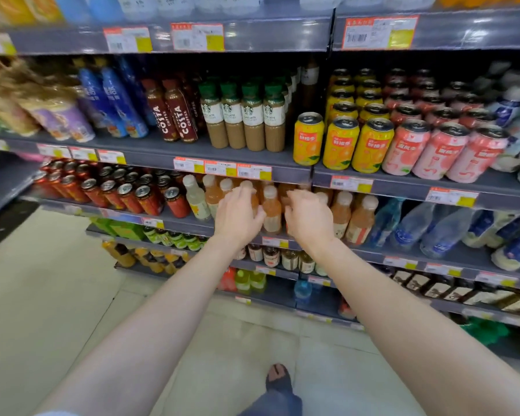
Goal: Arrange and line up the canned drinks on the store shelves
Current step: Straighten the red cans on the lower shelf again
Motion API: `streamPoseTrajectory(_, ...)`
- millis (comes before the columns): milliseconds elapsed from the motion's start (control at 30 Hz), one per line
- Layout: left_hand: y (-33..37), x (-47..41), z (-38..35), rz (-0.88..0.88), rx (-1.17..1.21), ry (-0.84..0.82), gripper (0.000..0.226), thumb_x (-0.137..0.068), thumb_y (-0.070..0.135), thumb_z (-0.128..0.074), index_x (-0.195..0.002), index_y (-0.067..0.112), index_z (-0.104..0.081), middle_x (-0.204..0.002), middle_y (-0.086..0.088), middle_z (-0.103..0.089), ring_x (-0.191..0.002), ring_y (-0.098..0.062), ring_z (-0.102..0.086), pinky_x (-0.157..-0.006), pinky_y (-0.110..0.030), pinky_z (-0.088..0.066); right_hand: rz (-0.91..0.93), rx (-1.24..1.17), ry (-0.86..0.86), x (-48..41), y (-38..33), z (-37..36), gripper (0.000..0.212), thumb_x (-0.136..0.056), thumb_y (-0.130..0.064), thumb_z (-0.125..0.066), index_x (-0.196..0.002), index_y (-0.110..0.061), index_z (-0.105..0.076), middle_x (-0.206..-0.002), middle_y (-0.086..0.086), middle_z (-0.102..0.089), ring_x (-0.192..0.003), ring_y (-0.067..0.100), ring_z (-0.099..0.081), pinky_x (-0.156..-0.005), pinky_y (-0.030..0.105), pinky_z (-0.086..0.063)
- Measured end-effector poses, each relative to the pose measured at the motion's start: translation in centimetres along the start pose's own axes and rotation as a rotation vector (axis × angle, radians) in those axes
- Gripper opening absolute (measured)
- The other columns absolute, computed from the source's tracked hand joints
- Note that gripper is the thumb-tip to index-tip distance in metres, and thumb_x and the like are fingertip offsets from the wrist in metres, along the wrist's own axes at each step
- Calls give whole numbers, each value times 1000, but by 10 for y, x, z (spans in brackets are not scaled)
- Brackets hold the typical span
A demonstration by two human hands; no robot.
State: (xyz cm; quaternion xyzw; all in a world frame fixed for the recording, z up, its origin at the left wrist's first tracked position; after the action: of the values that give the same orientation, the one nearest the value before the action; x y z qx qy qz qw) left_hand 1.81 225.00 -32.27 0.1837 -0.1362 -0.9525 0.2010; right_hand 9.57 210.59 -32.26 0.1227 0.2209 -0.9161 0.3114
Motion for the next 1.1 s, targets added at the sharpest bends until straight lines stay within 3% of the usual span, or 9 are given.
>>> streamPoseTrajectory(167,-76,33,7,150,-88,-84,45,-94,38,-59,-132,14,-57,-122,-8,-63,-112,-31,-61,-90,-42,-50,56,-53,-101,19,-45,-37,14,-91,-15,-60,-103,-14,-65,-100,5,-66,-90,28,-65,-65,36,-52)
streamPoseTrajectory(333,-156,43,23,276,-89,-95,49,-95,40,-57,-137,14,-55,-126,-9,-62,-112,-31,-62,-92,-45,-53,70,-81,-170,16,-97,-75,27,-95,-18,-60,-121,-14,-66,-116,5,-67,-109,25,-63,-83,42,-57)
streamPoseTrajectory(467,-226,40,34,330,-69,-93,49,-95,39,-58,-136,12,-56,-125,-9,-62,-113,-31,-62,-91,-44,-53,62,-106,-215,4,-151,-114,32,-97,-20,-58,-127,-14,-63,-122,6,-66,-116,28,-60,-89,42,-55)
streamPoseTrajectory(600,-297,33,43,364,-40,-120,45,-95,35,-58,-134,13,-56,-128,-11,-61,-118,-33,-59,-94,-44,-49,6,-114,-301,-8,-208,-159,30,-98,-26,-57,-126,-14,-60,-124,7,-64,-113,30,-61,-86,41,-54)
streamPoseTrajectory(833,-404,19,56,399,-33,-161,40,-96,36,-56,-128,12,-56,-125,-12,-60,-111,-34,-60,-89,-45,-52,-214,-273,-329,-39,-277,-226,47,-98,-32,-59,-141,-14,-54,-136,9,-62,-121,30,-60,-97,40,-52)
streamPoseTrajectory(1000,-448,5,52,435,57,-174,39,-95,38,-57,-125,14,-58,-121,-9,-62,-109,-32,-61,-89,-43,-52,-364,-342,-338,-55,-294,-267,51,-97,-34,-61,-143,-13,-53,-119,12,-70,-107,32,-67,-89,44,-56)
streamPoseTrajectory(1100,-466,-7,44,456,114,-196,38,-96,39,-57,-124,14,-57,-121,-8,-63,-111,-33,-61,-89,-44,-52,-438,-349,-347,-63,-293,-289,52,-97,-34,-61,-142,-11,-53,-123,16,-69,-109,34,-66,-91,43,-55)
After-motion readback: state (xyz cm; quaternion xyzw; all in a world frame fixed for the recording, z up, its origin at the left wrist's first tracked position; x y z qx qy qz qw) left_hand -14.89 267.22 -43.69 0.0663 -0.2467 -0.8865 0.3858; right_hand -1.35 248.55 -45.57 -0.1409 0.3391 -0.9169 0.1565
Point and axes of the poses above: each hand's wrist, its own x-axis away from the middle knuckle, its own z-axis out of the back of the hand, y = z × x, the point moved 6 cm from there along -x, towards the middle knuckle
